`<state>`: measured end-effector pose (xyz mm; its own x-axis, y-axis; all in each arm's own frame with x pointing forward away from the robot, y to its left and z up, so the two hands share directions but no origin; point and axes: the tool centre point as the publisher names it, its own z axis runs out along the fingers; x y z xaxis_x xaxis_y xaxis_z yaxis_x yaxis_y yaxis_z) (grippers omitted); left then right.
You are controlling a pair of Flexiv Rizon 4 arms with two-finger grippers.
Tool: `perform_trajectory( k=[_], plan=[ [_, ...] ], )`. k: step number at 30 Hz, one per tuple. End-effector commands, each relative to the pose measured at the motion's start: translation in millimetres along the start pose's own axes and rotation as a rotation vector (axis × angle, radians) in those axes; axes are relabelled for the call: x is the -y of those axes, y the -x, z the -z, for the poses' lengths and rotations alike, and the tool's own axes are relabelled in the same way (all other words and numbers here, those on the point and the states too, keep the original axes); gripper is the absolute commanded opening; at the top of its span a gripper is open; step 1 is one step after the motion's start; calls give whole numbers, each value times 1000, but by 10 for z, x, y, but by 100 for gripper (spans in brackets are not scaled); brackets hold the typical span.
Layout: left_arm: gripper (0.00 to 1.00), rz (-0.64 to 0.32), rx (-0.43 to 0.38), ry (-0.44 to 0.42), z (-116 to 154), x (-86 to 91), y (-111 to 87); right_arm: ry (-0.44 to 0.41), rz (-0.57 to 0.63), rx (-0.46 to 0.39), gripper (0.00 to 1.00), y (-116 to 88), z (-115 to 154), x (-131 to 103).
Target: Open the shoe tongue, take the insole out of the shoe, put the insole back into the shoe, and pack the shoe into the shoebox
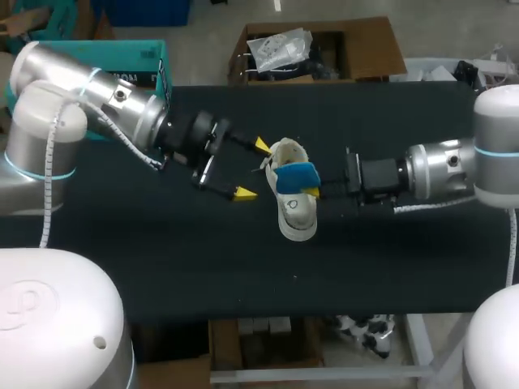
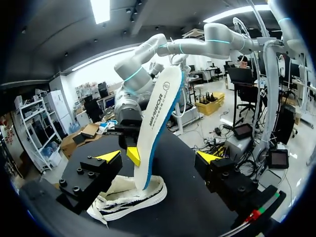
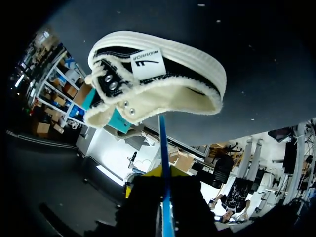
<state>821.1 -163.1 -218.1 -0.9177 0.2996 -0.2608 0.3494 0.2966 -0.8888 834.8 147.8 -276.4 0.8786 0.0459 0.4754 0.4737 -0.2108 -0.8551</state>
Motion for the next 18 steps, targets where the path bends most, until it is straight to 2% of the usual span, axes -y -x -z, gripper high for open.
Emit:
perform_trajectory(
  k=[1, 2, 11, 18],
  plan=[
    [100, 23, 233, 32, -79, -80, 66, 52, -19, -111, 0, 90, -34, 50],
    [100, 23, 233, 32, -79, -80, 66, 65, -29, -141, 0, 101, -32, 50],
    [100, 23, 233, 32, -79, -80, 66, 65, -29, -141, 0, 101, -32, 50],
    [100, -3, 192, 35, -310, -299, 167, 43, 3, -151, 0, 33, -44, -101]
  ],
)
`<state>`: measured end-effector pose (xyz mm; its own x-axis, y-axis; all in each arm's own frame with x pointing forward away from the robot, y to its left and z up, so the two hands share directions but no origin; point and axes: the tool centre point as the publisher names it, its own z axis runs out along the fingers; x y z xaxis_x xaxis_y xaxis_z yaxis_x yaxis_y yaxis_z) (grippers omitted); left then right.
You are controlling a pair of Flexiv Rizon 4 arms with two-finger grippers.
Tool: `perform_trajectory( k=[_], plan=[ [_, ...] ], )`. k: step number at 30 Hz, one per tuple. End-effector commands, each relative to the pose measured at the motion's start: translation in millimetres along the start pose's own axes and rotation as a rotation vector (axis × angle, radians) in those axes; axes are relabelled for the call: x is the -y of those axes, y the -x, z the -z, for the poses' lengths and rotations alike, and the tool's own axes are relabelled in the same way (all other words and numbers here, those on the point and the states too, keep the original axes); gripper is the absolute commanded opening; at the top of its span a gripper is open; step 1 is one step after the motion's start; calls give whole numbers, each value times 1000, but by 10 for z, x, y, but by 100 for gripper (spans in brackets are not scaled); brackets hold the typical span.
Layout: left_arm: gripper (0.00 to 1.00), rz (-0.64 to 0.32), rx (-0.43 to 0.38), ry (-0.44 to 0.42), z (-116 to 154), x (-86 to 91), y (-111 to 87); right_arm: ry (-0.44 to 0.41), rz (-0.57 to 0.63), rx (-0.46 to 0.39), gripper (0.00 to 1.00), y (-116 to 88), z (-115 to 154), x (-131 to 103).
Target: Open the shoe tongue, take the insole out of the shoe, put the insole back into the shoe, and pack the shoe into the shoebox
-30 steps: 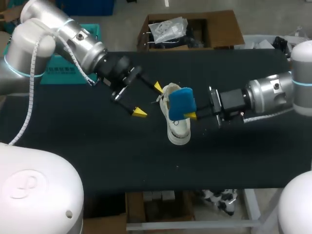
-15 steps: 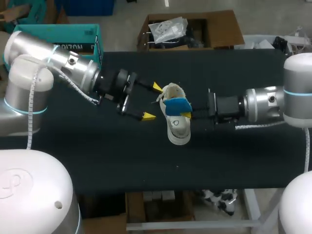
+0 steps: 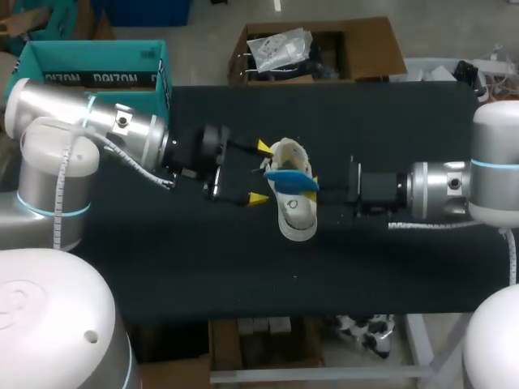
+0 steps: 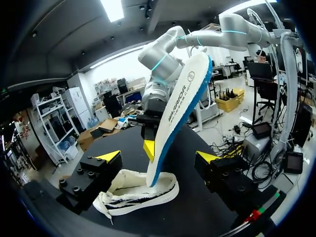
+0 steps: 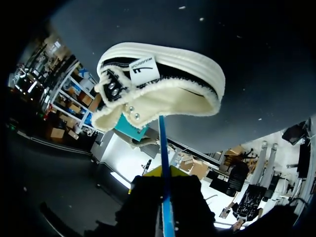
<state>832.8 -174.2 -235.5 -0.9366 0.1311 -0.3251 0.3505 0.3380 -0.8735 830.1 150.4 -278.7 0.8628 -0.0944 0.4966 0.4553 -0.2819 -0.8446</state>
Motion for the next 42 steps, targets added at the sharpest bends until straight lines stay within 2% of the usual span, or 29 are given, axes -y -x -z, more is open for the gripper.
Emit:
perform_trajectory(
  k=[1, 8, 9, 11, 12, 14, 17, 20, 23, 24, 25, 27, 34, 35, 36, 38, 40, 41, 42],
  plan=[
    [100, -5, 11, -7, -198, -155, 55, -34, 14, -12, 0, -20, -23, -124],
    [100, -22, -16, -31, -269, -284, 135, -44, 26, -22, 0, -95, -58, -214],
    [93, -19, -18, -31, -278, -296, 145, -48, 29, -22, 0, -101, -60, -220],
    [71, -23, -24, -28, -294, -315, 152, -49, 30, -25, 0, -108, -65, -228],
    [63, -23, -26, -28, -303, -326, 158, -51, 32, -26, 0, -110, -68, -229],
    [63, -24, -33, -29, -318, -347, 173, -52, 35, -29, 0, -112, -74, -230],
    [47, -23, -42, -29, -354, -373, 173, -52, 40, -34, 0, -105, -86, -218],
    [40, -24, -57, -32, -383, -391, 172, -49, 41, -39, 0, -95, -87, -207],
    [38, -26, -72, -27, -418, -408, 160, -47, 41, -44, 0, -86, -86, -202],
    [33, -26, -73, -27, -425, -411, 157, -47, 41, -47, 0, -81, -85, -203],
    [24, -27, -75, -26, -432, -414, 154, -48, 41, -48, 0, -78, -85, -205],
    [0, -28, -79, -24, -439, -419, 151, -49, 41, -50, 0, -76, -86, -206],
    [0, -69, -88, -7, -465, -458, 143, -51, 49, -49, 0, -68, -95, -197],
    [0, -78, -87, -1, -470, -465, 144, -51, 49, -48, 11, -68, -98, -194],
    [0, -88, -85, 4, -474, -469, 146, -50, 49, -48, 30, -64, -103, -188],
    [0, -110, -88, 5, -478, -472, 155, -44, 49, -50, 45, -43, -106, -167],
    [0, -142, -92, 11, -477, -470, 176, -36, 48, -53, 67, -20, -102, -151],
    [0, -160, -95, 16, -476, -464, 187, -32, 47, -55, 72, -8, -98, -145],
    [0, -182, -93, 23, -477, -458, 200, -27, 44, -59, 73, 5, -94, -139]
  ],
)
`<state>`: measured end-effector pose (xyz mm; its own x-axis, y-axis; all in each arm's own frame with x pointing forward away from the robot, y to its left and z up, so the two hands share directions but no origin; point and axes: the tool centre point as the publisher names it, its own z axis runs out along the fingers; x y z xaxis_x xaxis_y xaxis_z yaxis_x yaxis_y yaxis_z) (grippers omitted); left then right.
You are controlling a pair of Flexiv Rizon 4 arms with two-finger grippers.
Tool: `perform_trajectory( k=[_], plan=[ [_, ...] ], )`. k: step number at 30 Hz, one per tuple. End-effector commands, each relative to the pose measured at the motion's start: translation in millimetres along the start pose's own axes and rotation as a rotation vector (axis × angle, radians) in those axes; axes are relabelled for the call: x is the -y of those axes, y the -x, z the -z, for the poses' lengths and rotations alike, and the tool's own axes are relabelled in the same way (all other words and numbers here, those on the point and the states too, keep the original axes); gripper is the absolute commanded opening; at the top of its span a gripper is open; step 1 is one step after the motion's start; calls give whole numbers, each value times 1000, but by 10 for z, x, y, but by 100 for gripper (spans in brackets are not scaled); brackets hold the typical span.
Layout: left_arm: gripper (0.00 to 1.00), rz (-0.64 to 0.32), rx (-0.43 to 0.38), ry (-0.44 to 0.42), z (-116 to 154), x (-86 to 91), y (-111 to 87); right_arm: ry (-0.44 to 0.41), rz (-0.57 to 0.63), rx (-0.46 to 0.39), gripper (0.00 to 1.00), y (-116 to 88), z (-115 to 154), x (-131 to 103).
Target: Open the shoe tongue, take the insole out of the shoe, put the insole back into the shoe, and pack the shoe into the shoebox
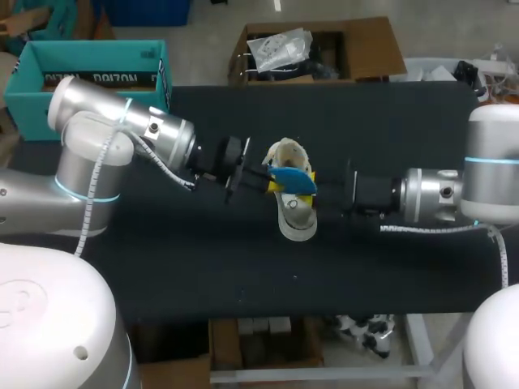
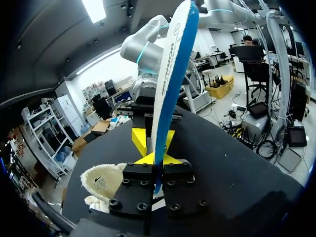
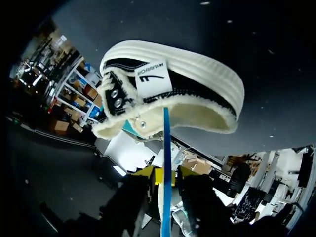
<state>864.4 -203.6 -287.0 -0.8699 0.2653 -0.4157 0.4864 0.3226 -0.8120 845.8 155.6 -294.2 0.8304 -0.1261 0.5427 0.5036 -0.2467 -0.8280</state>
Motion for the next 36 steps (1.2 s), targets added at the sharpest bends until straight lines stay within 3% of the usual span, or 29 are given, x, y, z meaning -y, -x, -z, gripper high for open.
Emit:
perform_trajectory(
  k=[1, 3, 9, 11, 18, 27, 31, 34, 36],
  plan=[
    [0, -52, -6, 11, -15, 3, 45, 22, -6, -15, 73, 67, 25, 57],
    [0, -91, -23, 9, -14, 24, 68, 34, -17, -19, 73, 91, 29, 60],
    [0, -190, -110, 56, -2, 25, 140, 64, -49, -46, 58, 182, 40, 45],
    [0, -199, -138, 75, 16, 17, 157, 73, -62, -62, 50, 213, 40, 35],
    [0, -209, -235, 106, 42, -37, 172, 77, -72, -84, 45, 231, 9, -43],
    [0, -211, -298, 101, 0, -110, 159, 71, -72, -98, 41, 110, -77, -196],
    [0, -211, -319, 104, -28, -138, 132, 71, -67, -105, 33, 62, -87, -236],
    [0, -210, -326, 110, -44, -160, 129, 78, -63, -114, 18, 46, -88, -249],
    [0, -211, -330, 113, -48, -165, 129, 79, -61, -117, 18, 41, -86, -262]
  ],
)
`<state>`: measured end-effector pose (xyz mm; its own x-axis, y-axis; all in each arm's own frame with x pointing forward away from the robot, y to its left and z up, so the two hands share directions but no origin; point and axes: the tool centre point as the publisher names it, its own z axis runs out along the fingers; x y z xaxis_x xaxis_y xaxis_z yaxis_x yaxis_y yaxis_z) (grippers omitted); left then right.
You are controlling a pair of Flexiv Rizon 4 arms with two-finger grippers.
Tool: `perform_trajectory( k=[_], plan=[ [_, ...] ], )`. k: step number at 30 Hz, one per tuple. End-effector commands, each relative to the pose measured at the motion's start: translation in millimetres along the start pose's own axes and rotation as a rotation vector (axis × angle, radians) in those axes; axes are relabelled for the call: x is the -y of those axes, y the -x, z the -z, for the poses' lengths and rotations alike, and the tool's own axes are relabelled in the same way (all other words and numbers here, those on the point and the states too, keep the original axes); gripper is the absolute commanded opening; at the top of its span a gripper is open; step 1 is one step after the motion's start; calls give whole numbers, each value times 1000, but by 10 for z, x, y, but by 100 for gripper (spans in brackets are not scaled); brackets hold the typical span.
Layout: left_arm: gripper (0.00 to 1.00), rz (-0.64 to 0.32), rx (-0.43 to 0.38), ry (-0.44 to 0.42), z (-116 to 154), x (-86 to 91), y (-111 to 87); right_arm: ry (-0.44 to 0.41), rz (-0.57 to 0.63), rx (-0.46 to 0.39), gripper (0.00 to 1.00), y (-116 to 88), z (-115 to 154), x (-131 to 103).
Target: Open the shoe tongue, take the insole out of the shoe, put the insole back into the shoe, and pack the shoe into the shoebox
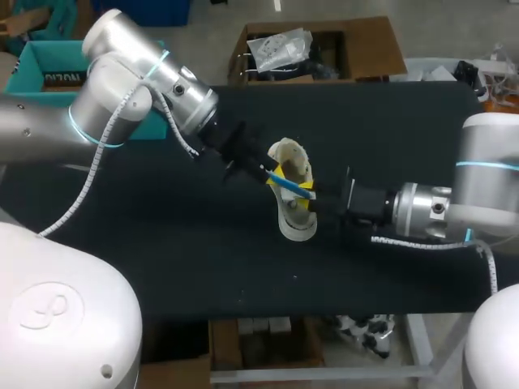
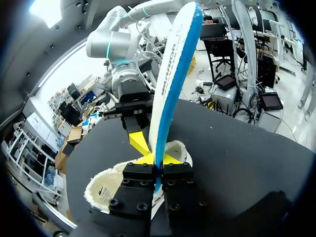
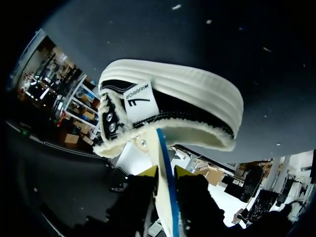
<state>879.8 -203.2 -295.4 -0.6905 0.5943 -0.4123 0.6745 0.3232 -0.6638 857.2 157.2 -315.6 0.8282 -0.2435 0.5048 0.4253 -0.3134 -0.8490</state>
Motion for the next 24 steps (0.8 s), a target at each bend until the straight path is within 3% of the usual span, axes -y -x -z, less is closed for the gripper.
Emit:
perform_trajectory(
  k=[1, 4, 10, 13, 15, 24],
  plan=[
    [0, 1, -21, -1, -24, -26, 35, -4, 2, -15, 21, 16, -13, -39],
    [0, 1, -24, 2, -28, -33, 41, 5, -1, -26, 33, 29, -2, -45],
    [0, 6, -32, 9, -46, -64, 49, 22, 2, -43, 34, 59, 35, -22],
    [0, 7, -32, 10, -54, -76, 54, 29, 2, -45, 19, 46, 43, -21],
    [0, 7, -30, 12, -58, -88, 57, 32, 3, -45, 0, 27, 46, -33],
    [0, 13, -2, 19, -73, -179, 70, 41, 6, -19, 0, -112, 5, -163]
  ],
)
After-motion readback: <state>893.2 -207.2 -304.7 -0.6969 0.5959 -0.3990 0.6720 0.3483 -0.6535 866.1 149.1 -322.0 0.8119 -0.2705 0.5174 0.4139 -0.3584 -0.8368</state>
